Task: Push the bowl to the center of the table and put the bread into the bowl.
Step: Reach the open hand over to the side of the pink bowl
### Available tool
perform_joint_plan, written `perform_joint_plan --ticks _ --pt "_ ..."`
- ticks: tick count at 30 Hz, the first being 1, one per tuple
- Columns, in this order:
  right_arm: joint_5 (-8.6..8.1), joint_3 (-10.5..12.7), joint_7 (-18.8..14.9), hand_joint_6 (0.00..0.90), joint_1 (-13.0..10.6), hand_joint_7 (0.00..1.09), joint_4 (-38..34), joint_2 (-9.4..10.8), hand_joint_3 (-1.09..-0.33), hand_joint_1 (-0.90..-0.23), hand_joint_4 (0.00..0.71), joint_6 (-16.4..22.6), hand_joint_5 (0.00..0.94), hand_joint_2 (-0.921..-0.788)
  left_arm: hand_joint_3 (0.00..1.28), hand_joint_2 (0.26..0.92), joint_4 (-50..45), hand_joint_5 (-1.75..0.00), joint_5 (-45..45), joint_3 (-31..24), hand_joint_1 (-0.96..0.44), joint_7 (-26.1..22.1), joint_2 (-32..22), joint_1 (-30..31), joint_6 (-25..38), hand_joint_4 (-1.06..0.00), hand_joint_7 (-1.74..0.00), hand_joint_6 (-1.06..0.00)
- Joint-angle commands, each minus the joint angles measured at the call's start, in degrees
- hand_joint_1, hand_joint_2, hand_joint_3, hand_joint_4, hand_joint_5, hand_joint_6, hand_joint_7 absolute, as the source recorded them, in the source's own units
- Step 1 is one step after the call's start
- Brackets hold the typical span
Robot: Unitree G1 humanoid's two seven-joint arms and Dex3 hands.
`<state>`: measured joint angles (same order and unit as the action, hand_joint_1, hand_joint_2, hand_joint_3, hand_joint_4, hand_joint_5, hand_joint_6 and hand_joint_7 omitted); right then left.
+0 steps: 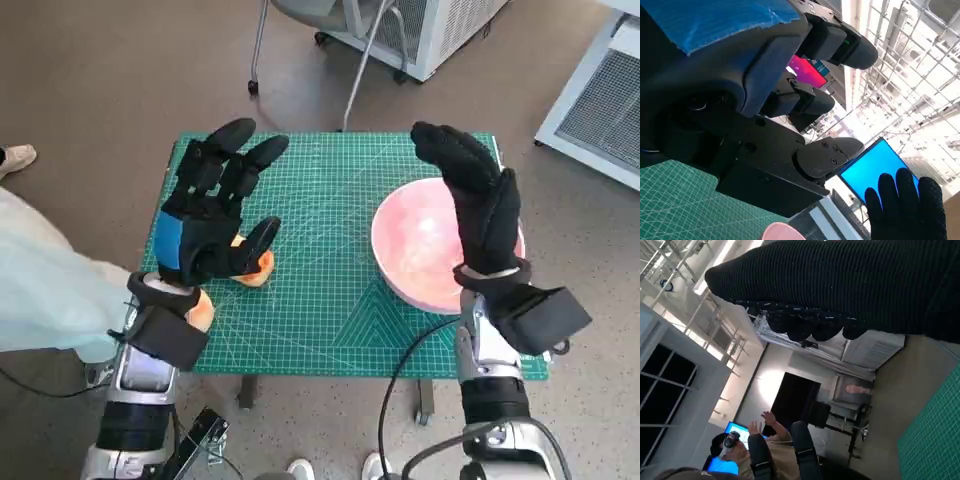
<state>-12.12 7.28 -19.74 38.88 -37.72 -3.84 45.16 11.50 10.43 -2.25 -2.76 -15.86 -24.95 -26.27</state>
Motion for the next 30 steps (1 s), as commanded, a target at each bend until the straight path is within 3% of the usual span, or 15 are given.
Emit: perform_joint_plan --ticks 1,11,19,25,30 --pt "-0.31 0.28 -0.11 0.039 -1.71 0.82 -0.15 -0.27 -0.770 -0.610 0.442 -1.13 0.027 -0.921 0.76 0.646 0.56 -0.52 -0.62 0.19 -0.07 -0.08 0.03 -0.87 -0.65 -0.23 -0.62 -0.24" --pt "-0.81 1.52 -0.33 0.031 -1.86 0.83 -0.66 -2.06 -0.773 -0.604 0.439 -0.55 0.024 -0.921 0.74 0.656 0.65 -0.53 -0.84 0.22 -0.09 -0.13 0.22 -1.05 -0.52 -0.23 -0.61 -0.24" --pt "-1.82 6.17 0.56 0.063 -0.67 0.75 -8.98 -6.16 -0.762 -0.593 0.445 3.06 0.023 -0.921 0.72 0.664 0.25 -0.54 -0.65 0.15 -0.09 0.14 0.32 -0.71 -0.55 -0.22 -0.62 -0.24" --pt "0.17 9.85 6.35 0.109 0.80 0.65 -18.99 -9.38 -0.746 -0.592 0.445 6.58 0.014 -0.921 0.71 0.669 0.15 -0.55 -0.37 -0.05 -0.09 0.47 0.20 -0.52 -0.64 -0.22 -0.63 -0.24" --pt "0.40 12.31 11.83 0.109 1.61 0.63 -25.65 -10.78 -0.758 -0.588 0.434 6.96 0.006 -0.921 0.70 0.674 0.18 -0.55 0.05 -0.11 -0.10 0.85 0.08 -0.38 -0.84 -0.21 -0.64 -0.23"
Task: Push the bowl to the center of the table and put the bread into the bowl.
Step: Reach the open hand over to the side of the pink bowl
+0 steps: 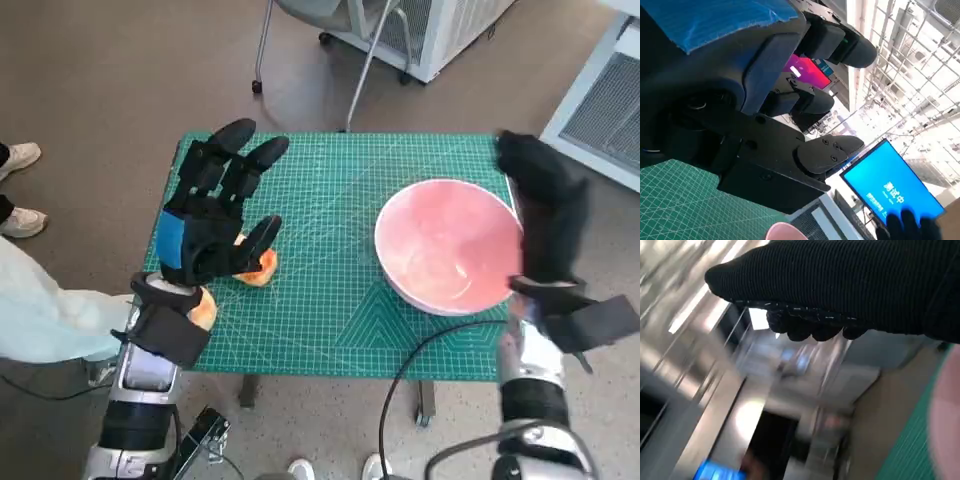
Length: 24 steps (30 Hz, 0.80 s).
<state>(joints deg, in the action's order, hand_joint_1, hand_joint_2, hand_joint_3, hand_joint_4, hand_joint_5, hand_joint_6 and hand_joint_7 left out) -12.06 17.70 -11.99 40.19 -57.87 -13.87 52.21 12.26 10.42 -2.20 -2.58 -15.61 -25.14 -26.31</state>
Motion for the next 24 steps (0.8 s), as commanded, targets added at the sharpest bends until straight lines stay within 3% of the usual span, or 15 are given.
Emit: perform_joint_plan --ticks 1,8,13,24 --pt "0.32 2.21 4.75 0.107 0.46 0.62 -6.42 -0.83 -0.766 -0.586 0.429 -0.05 0.004 -0.921 0.69 0.677 -0.51 -0.56 0.11 -0.15 -0.10 0.73 -0.17 -0.22 -0.83 -0.21 -0.64 -0.23" --pt "0.54 3.73 10.43 0.092 0.76 0.62 -12.05 -0.46 -0.795 -0.574 0.401 -2.33 0.000 -0.921 0.68 0.686 -0.02 -0.56 0.39 -0.13 -0.11 1.08 -0.28 -0.43 -1.03 -0.21 -0.65 -0.23" --pt "1.31 3.66 13.05 0.096 0.60 0.59 -14.02 -0.07 -0.812 -0.502 0.381 -5.56 0.000 -0.921 0.66 0.695 0.35 -0.56 0.38 -0.18 -0.12 1.06 -0.31 -0.57 -1.17 -0.21 -0.65 -0.23" --pt "-1.04 6.08 9.37 0.179 1.70 0.42 -16.80 1.92 -0.799 -0.547 0.335 -14.68 0.000 -0.921 0.64 0.709 -0.55 -0.56 -0.09 -0.45 -0.12 0.51 -0.62 -0.17 -0.63 -0.21 -0.66 -0.22"
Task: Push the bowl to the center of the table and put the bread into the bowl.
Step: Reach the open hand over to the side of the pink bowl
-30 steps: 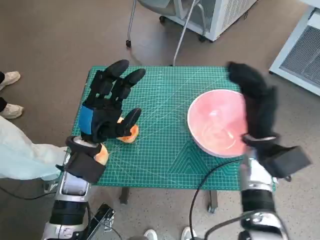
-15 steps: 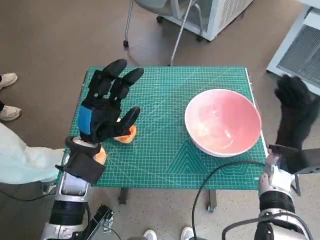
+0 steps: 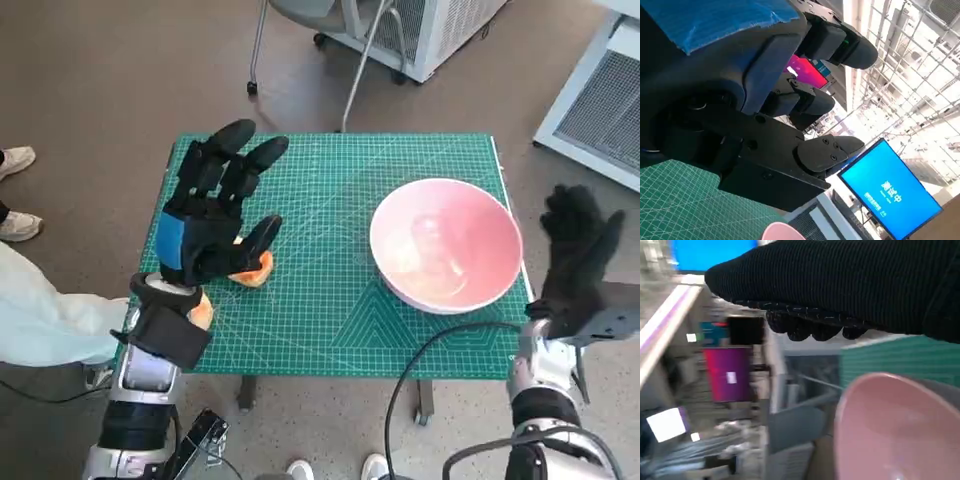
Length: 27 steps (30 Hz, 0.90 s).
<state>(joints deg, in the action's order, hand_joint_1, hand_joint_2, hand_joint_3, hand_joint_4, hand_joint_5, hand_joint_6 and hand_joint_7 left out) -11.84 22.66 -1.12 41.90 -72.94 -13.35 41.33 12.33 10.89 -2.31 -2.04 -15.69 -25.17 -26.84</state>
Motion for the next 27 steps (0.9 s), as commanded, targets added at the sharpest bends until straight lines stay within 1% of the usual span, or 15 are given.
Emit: perform_joint_plan --ticks 1,9,13,15,17,23,27 --pt "-1.66 1.50 -2.14 0.184 0.20 0.42 -1.87 1.80 -0.799 -0.551 0.332 -4.48 0.000 -0.921 0.63 0.711 -0.86 -0.56 -0.60 -0.40 -0.12 -0.11 -0.63 -0.02 -0.01 -0.21 -0.66 -0.22" --pt "-5.12 4.94 -5.83 0.189 2.11 0.40 -2.45 4.53 -0.789 -0.598 0.284 -8.81 0.000 -0.921 0.62 0.715 -2.38 -0.57 -0.47 -0.81 -0.12 -0.37 -1.27 0.72 0.67 -0.20 -0.68 -0.22" --pt "-6.48 6.34 -6.64 0.187 3.56 0.40 -2.63 5.67 -0.785 -0.596 0.266 -10.69 0.000 -0.921 0.62 0.714 -3.49 -0.58 -0.15 -0.95 -0.12 -0.33 -1.50 1.25 1.28 -0.20 -0.69 -0.21" --pt "-7.20 7.09 -6.75 0.184 4.40 0.40 -2.71 6.31 -0.788 -0.580 0.260 -11.54 0.000 -0.921 0.63 0.712 -4.21 -0.59 0.05 -1.03 -0.12 -0.27 -1.65 1.58 1.72 -0.20 -0.69 -0.21" --pt "-7.66 7.59 -6.67 0.176 5.15 0.40 -2.79 6.91 -0.793 -0.565 0.255 -12.15 0.000 -0.921 0.63 0.707 -4.81 -0.61 0.24 -1.11 -0.12 -0.18 -1.82 1.88 2.09 -0.19 -0.72 -0.20" --pt "-8.76 8.89 -6.17 0.170 7.48 0.40 -2.81 9.15 -0.800 -0.547 0.260 -13.21 0.004 -0.921 0.65 0.696 -7.72 -0.65 0.33 -1.58 -0.12 -0.22 -2.45 3.52 3.54 -0.16 -0.75 -0.18" --pt "-9.29 9.56 -6.00 0.128 8.84 0.51 -2.81 10.11 -0.812 -0.536 0.273 -13.78 0.004 -0.921 0.66 0.696 -9.18 -0.67 0.61 -1.73 -0.13 -0.11 -2.62 4.33 4.51 -0.15 -0.78 -0.16"
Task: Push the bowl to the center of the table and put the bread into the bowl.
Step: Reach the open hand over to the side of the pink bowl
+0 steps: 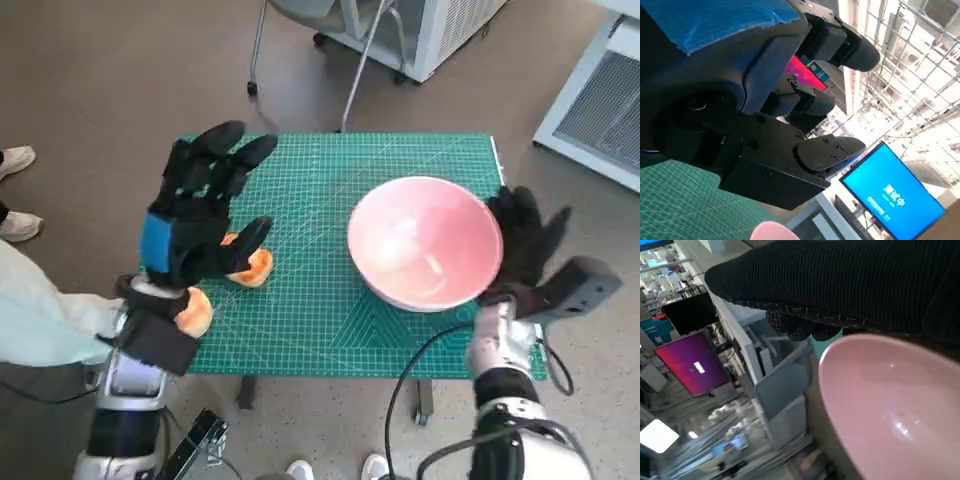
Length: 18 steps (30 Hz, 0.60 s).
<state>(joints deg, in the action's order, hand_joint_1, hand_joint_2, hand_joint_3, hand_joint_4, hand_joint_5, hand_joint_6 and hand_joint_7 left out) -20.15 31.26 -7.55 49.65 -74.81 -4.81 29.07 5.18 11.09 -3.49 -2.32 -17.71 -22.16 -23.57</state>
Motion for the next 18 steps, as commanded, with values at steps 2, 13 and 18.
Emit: perform_joint_plan --ticks 2,13,18 --pt "-0.99 1.08 0.68 0.117 1.99 0.54 -0.96 2.25 -0.816 -0.531 0.275 -1.73 0.004 -0.921 0.66 0.697 -3.15 -0.68 0.58 -0.72 -0.12 0.19 -0.70 1.93 1.92 -0.15 -0.79 -0.15" --pt "0.92 -0.13 2.70 0.063 4.99 0.62 -1.38 4.51 -0.829 -0.526 0.253 -3.42 0.002 -0.921 0.73 0.664 -7.79 -0.72 0.88 -1.77 -0.12 0.23 -0.90 4.68 4.94 -0.11 -0.86 -0.12" --pt "2.06 -1.25 3.50 0.073 5.80 0.63 -1.62 5.13 -0.834 -0.537 0.265 -4.65 0.008 -0.921 0.74 0.661 -9.09 -0.73 1.32 -1.98 -0.12 0.50 -0.74 5.46 6.06 -0.11 -0.87 -0.11"
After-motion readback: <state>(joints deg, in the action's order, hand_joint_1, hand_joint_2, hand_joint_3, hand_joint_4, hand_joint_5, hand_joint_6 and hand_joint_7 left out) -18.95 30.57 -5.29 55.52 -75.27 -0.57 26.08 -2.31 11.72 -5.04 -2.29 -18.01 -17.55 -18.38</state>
